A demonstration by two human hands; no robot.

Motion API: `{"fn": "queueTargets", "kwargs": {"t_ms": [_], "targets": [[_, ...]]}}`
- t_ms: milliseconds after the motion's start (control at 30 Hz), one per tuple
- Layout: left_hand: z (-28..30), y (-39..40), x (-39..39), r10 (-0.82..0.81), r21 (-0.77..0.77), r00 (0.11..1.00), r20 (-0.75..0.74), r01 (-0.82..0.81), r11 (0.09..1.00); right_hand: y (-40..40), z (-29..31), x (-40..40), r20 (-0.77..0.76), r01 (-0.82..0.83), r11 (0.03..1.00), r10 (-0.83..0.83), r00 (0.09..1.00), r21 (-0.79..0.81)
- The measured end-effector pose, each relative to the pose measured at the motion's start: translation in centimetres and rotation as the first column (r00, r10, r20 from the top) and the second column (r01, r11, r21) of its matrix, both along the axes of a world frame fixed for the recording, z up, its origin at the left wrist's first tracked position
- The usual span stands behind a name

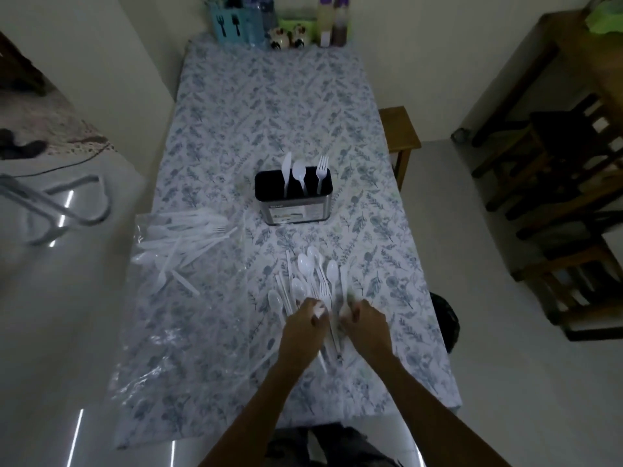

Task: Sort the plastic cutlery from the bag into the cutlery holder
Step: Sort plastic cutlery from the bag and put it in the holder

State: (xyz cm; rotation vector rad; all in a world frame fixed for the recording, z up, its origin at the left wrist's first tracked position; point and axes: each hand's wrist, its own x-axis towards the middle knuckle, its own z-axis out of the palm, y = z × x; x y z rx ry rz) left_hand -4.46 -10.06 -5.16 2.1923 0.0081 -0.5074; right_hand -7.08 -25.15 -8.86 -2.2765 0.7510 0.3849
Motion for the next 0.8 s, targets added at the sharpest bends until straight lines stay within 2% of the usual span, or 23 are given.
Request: {"fn": "queueTargets", "kwargs": {"t_ms": [100, 200, 267, 300, 367, 467, 533, 567, 600, 633, 667, 700, 733, 800], "targets": [[1.7, -1.3, 1.3, -0.279, 0.112, 0.955, 0.103, 0.268, 0.957, -0.9, 1.3, -0.7, 0.038, 0.026, 0.999, -0.028, 0.999, 0.046], [2.9, -2.5, 3.4, -0.501, 0.262, 0.846, 0.181, 0.45, 0.854, -2.2, 3.3, -1.1, 0.158, -0.032, 0.995, 0.018, 0.987, 0.09], [3.0, -2.8, 4.2, -0.587, 0.347, 0.784, 0.204, 0.503, 0.792, -2.7, 5.3, -1.0, 0.206, -0.037, 0.968, -0.015, 0.978, 0.249], [3.0, -2.8, 4.4, -0.61, 0.37, 0.758, 0.231, 0.512, 0.775, -2.8, 6.6, -0.6, 0.194, -0.004, 0.925, -0.075, 0.978, 0.38], [2.3, -2.6, 5.1, -0.599, 0.371, 0.75, 0.28, 0.491, 0.788, -2.9, 8.4, 0.4, 0.104, 0.08, 0.775, -0.185, 0.977, 0.627], [1.4, -1.8, 5.5, -0.508, 0.354, 0.772, 0.381, 0.386, 0.852, -2.9, 9.0, 1.8, 0.009, 0.137, 0.624, -0.226, 0.974, 0.769], [0.9, -0.9, 5.7, -0.419, 0.363, 0.809, 0.412, 0.276, 0.89, -2.8, 7.7, 2.7, -0.096, 0.249, 0.54, -0.296, 0.95, 0.804], [0.5, -0.4, 5.8, -0.361, 0.356, 0.832, 0.42, 0.215, 0.909, -2.7, 6.7, 3.1, -0.118, 0.29, 0.616, -0.304, 0.945, 0.733], [0.2, 0.2, 6.0, -0.267, 0.296, 0.882, 0.387, 0.155, 0.943, -2.8, 5.5, 3.2, -0.089, 0.235, 0.794, -0.224, 0.971, 0.561], [0.4, 0.8, 6.1, -0.138, 0.181, 0.942, 0.306, 0.085, 0.98, -2.9, 4.1, 3.1, -0.068, 0.082, 0.948, -0.064, 0.996, 0.307], [0.8, 1.2, 6.1, -0.013, 0.025, 0.986, 0.168, 0.009, 1.0, -2.8, 2.9, 2.8, -0.085, -0.096, 0.993, 0.102, 0.991, 0.076], [1.3, 1.5, 6.0, 0.067, -0.145, 0.997, 0.027, -0.062, 0.987, -2.6, 1.9, 2.3, -0.097, -0.227, 0.972, 0.22, 0.971, -0.063], [1.7, 1.7, 5.8, 0.123, -0.285, 0.989, -0.077, -0.14, 0.948, -2.3, 1.2, 1.9, -0.093, -0.282, 0.953, 0.273, 0.957, -0.107], [1.8, 2.1, 5.7, 0.157, -0.379, 0.977, -0.143, -0.201, 0.903, -1.9, 1.5, 1.8, -0.053, -0.26, 0.959, 0.256, 0.965, -0.115]]}}
